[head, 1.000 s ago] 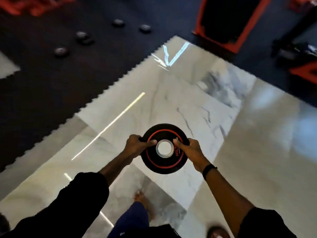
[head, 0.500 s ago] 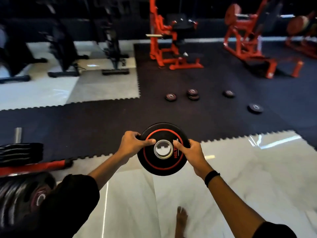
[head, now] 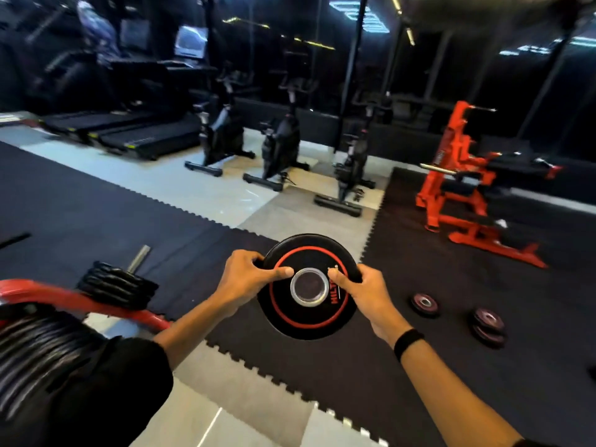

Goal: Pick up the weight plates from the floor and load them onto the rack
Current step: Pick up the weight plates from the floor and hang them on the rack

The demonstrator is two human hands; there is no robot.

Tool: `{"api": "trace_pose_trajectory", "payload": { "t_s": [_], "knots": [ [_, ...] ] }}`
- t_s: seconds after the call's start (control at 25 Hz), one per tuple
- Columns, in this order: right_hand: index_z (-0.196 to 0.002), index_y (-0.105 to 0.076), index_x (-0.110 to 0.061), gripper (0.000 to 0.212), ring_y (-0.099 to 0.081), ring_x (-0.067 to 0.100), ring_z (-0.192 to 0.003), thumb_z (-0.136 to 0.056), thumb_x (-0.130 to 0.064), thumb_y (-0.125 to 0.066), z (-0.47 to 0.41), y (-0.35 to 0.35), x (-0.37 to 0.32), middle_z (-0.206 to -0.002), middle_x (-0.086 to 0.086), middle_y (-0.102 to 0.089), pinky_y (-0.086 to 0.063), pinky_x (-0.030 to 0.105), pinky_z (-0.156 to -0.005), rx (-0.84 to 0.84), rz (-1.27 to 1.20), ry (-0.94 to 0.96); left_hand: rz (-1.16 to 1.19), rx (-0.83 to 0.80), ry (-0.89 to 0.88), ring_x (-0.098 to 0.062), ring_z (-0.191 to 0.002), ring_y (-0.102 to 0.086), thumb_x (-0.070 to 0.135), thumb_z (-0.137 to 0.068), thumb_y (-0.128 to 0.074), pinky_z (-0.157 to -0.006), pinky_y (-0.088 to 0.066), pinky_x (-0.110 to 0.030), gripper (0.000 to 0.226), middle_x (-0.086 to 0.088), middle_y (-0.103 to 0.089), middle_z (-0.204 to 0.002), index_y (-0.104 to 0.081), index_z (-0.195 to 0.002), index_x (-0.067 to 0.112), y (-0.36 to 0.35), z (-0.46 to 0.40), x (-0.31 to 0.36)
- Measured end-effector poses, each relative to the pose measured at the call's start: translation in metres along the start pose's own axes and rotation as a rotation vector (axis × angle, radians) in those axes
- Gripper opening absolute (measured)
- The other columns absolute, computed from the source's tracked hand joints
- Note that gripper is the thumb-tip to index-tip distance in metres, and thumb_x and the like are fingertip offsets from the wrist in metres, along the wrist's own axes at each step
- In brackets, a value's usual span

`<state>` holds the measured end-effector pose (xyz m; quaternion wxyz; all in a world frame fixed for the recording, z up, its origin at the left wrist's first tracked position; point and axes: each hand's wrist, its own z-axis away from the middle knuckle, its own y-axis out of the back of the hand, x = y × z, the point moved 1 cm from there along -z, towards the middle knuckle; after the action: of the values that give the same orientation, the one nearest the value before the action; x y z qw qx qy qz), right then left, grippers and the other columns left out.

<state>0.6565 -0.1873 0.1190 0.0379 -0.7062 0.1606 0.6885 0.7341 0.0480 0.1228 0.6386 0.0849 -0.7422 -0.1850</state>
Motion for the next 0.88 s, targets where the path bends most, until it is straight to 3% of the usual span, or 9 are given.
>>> {"api": "trace_pose_trajectory", "payload": {
  "t_s": [0.2, 0.32, 0.56, 0.76, 0.88],
  "knots": [
    [-0.101, -0.070, -0.010, 0.040, -0.075, 0.016, -0.085, -0.076, -0.039, -0.081, -0.151, -0.012, -0.002, -0.093, 0.003, -0.078, -0.060, 0.033, -0.076, -0.130, 0.028, 0.052, 0.006, 0.140, -0.021, -0.006, -0.044, -0.032, 0.053, -0.054, -0.091, -0.045, -0.024, -0.023, 0.061, 0.006, -0.036, -0.045, -0.047, -0.050, 0.011, -0.004, -0.118, -0.006],
    [-0.101, -0.070, -0.011, 0.042, -0.075, 0.018, -0.087, -0.075, -0.042, -0.081, -0.240, -0.017, -0.013, -0.094, 0.003, -0.078, -0.060, 0.039, -0.081, -0.190, 0.029, 0.062, 0.013, 0.178, -0.041, -0.009, -0.048, -0.032, 0.054, -0.055, -0.090, -0.048, -0.025, -0.027, 0.060, 0.002, -0.036, -0.049, -0.050, -0.053, 0.009, -0.007, -0.191, -0.002],
    [-0.102, -0.070, -0.010, 0.036, -0.073, 0.015, -0.088, -0.078, -0.034, -0.080, -0.406, -0.046, -0.028, -0.095, 0.002, -0.077, -0.055, 0.027, -0.074, -0.281, -0.033, 0.120, -0.059, 0.334, -0.029, -0.012, -0.051, -0.026, 0.054, -0.055, -0.091, -0.050, -0.022, -0.029, 0.066, 0.002, -0.029, -0.051, -0.038, -0.053, 0.013, 0.002, -0.333, 0.003],
    [-0.105, -0.070, -0.011, 0.035, -0.074, 0.015, -0.090, -0.079, -0.033, -0.079, -0.541, -0.098, -0.014, -0.097, 0.001, -0.078, -0.058, 0.029, -0.080, -0.455, -0.060, 0.130, -0.108, 0.480, 0.050, -0.010, -0.049, -0.031, 0.052, -0.055, -0.091, -0.048, -0.027, -0.027, 0.072, 0.001, -0.037, -0.049, -0.053, -0.059, -0.008, 0.013, -0.434, -0.031],
    [-0.105, -0.069, -0.011, 0.034, -0.074, 0.015, -0.090, -0.080, -0.032, -0.079, -0.628, -0.135, -0.012, -0.096, 0.002, -0.078, -0.058, 0.026, -0.078, -0.552, -0.077, 0.140, -0.136, 0.581, 0.071, -0.008, -0.045, -0.026, 0.047, -0.056, -0.093, -0.045, -0.023, -0.023, 0.065, 0.005, -0.031, -0.045, -0.045, -0.049, 0.003, 0.024, -0.503, -0.046]
  ]
}}
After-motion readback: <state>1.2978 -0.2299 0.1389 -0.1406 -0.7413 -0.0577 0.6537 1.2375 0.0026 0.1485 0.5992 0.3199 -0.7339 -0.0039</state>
